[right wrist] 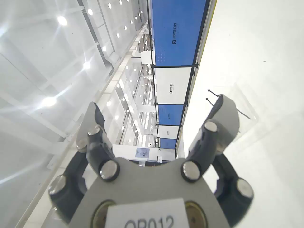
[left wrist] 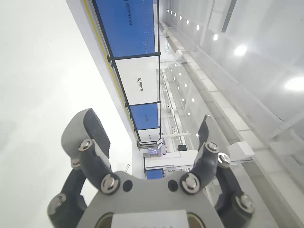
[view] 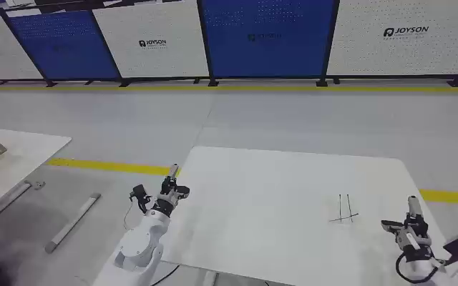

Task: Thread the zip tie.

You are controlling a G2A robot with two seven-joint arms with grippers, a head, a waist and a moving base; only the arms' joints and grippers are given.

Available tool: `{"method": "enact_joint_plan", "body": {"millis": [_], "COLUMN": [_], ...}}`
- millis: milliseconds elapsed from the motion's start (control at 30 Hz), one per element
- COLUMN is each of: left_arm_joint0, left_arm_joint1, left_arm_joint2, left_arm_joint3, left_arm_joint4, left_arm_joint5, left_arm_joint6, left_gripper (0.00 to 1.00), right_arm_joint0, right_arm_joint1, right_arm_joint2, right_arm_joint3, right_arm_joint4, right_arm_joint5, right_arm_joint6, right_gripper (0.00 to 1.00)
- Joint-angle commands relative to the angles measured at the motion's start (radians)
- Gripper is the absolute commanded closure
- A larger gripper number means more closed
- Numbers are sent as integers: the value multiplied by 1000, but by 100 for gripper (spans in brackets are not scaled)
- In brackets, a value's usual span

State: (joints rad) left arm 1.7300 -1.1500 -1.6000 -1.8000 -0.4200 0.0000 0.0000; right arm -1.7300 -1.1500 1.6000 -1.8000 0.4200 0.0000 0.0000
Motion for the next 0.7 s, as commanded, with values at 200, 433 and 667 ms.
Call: {"method": "enact_joint_plan", "body": {"millis": [200, 433, 667], "left_arm_joint0": [0, 0, 0], "left_arm_joint1": [0, 0, 0], "left_arm_joint2": [0, 0, 0], "left_arm_joint3": [0, 0, 0], "left_arm_joint4": [0, 0, 0], "left_arm_joint5": [0, 0, 0], "left_arm_joint6": [0, 0, 0], "left_gripper": [0, 0, 0], "right_arm_joint0": [9, 48, 63], "right_arm_joint1": [5, 33, 45], "right_arm_joint2": [11, 79, 74], "right_arm_joint3": [-10, -22, -40], "right_arm_joint4": [-54, -171, -346], "right_arm_joint5": [-15, 39, 58], "right_arm_joint6": [65, 396, 447], "right_gripper": [0, 0, 0]}}
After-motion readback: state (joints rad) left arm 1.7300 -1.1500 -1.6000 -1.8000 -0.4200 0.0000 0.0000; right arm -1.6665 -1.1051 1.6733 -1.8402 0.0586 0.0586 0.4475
